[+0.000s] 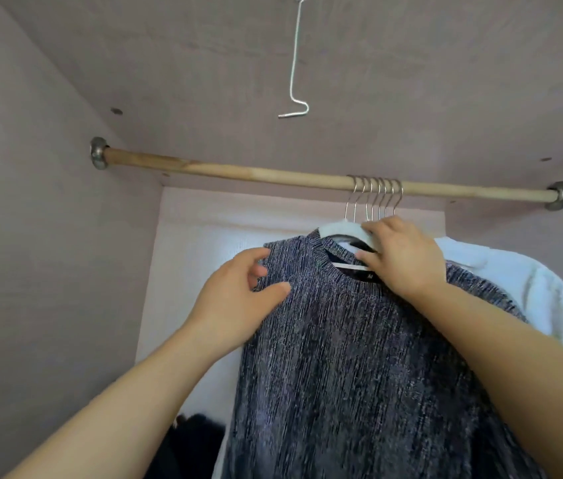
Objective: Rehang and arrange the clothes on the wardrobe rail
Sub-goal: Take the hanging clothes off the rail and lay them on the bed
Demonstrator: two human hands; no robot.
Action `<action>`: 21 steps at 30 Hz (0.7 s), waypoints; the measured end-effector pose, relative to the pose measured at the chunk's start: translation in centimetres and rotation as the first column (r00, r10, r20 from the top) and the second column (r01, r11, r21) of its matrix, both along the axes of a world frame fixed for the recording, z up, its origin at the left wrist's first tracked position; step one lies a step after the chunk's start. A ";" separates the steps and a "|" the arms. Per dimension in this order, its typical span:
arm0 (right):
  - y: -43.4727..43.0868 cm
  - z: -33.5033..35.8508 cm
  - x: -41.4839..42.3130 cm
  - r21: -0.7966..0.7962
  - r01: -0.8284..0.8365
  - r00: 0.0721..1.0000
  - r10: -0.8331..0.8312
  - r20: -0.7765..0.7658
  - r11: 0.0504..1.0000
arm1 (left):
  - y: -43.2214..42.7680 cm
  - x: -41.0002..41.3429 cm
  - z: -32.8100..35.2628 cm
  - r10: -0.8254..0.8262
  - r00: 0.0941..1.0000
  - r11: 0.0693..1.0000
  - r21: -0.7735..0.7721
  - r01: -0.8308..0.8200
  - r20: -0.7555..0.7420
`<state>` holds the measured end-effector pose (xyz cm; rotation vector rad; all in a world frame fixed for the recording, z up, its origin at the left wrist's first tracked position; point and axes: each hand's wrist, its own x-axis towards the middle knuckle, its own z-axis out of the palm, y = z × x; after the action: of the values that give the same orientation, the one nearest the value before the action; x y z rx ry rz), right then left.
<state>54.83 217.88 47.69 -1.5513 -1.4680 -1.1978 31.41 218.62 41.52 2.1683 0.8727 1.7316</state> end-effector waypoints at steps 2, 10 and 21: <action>0.9 0.2 0.5 0.037 -0.018 1.000 0.018 -0.006 0.999 | 0.5 0.1 0.0 0.042 0.999 0.999 0.018 -0.041 -0.016; 2.3 3.4 0.4 0.217 -0.216 0.976 0.220 0.005 0.952 | 0.2 0.7 2.5 0.250 0.967 0.957 0.165 -0.238 -0.052; 0.4 -6.5 -12.1 0.113 -0.766 0.643 0.753 0.144 0.633 | -3.7 -6.6 -6.1 0.716 0.698 0.669 0.303 -0.679 -0.017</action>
<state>42.75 218.27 41.16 -0.6067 -1.7606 -0.8215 24.79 214.93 35.42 2.3078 1.8006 2.1506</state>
